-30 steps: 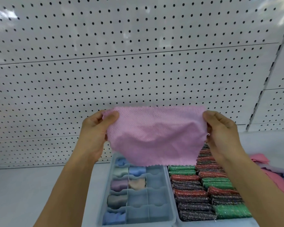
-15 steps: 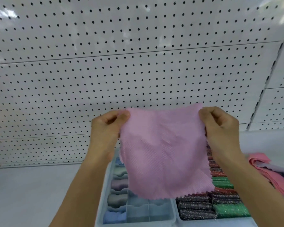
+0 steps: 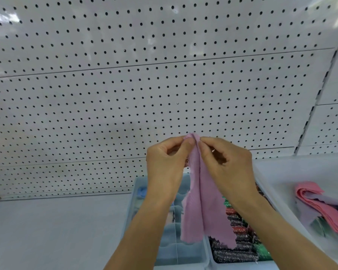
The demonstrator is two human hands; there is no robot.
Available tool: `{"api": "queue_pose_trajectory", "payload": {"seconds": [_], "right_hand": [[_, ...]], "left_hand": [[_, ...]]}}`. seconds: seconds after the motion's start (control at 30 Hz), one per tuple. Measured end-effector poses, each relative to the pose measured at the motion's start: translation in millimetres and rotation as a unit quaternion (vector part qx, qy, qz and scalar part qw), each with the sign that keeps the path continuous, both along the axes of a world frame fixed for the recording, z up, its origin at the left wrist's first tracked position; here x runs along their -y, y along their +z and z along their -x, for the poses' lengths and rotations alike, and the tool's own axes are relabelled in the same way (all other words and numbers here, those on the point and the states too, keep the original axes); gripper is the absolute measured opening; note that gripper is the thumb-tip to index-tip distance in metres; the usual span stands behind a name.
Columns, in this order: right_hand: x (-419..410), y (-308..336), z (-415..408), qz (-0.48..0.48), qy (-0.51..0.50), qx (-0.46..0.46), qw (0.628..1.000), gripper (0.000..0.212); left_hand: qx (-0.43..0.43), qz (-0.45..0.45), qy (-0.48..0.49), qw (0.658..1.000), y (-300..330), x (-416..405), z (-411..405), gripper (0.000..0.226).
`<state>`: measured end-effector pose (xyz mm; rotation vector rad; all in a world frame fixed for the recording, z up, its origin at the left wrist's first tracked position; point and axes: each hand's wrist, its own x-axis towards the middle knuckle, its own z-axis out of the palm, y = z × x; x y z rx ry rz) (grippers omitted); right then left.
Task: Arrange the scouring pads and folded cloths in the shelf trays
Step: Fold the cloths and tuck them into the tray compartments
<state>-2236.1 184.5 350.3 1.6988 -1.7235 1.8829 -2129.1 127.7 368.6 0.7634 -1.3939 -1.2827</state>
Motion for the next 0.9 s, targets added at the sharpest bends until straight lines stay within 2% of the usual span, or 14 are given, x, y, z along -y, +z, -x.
{"api": "queue_pose_trajectory", "payload": {"seconds": [0.1,0.2,0.27,0.33,0.4,0.5,0.53,0.6,0.67,0.73,0.8,0.9], "right_hand": [[2,-5,1,0.005,-0.075,-0.145,0.987,0.020],[3,-9,-4,-0.033,-0.149,-0.272,0.950,0.028],[-2,-11,-7,-0.038,-0.105,-0.245,0.963,0.034],[-7,-6,0,-0.024,-0.057,-0.135,0.989,0.029],[-9,8,15,-0.039,-0.035,-0.070,0.996,0.027],[1,37,37,-0.184,0.072,-0.084,0.977,0.055],[5,45,40,-0.236,0.103,-0.094,0.962,0.052],[12,55,42,-0.269,0.140,-0.086,0.949,0.029],[14,62,44,-0.248,0.151,-0.078,0.954,0.034],[15,69,42,-0.225,0.148,-0.087,0.959,0.042],[17,77,40,-0.205,0.139,-0.107,0.963,0.043],[17,86,42,-0.185,0.117,-0.113,0.969,0.042]], "left_hand": [[-0.009,-0.005,-0.023,1.000,1,-6,2,0.016],[-0.012,0.008,-0.007,1.000,4,-7,3,0.008],[0.001,0.028,0.004,1.000,4,1,-1,0.013],[0.040,0.065,-0.016,0.997,5,11,-8,0.016],[0.086,0.103,-0.071,0.988,10,17,-13,0.016],[0.125,0.157,-0.126,0.971,18,21,-14,0.014],[0.121,0.172,-0.128,0.969,20,21,-13,0.014],[0.099,0.193,-0.106,0.970,20,24,-12,0.014],[0.073,0.178,-0.087,0.977,16,26,-12,0.013],[0.052,0.127,-0.117,0.984,10,26,-12,0.015],[0.067,0.086,-0.160,0.981,2,24,-12,0.026],[0.109,0.033,-0.194,0.974,-10,24,-16,0.023]]}}
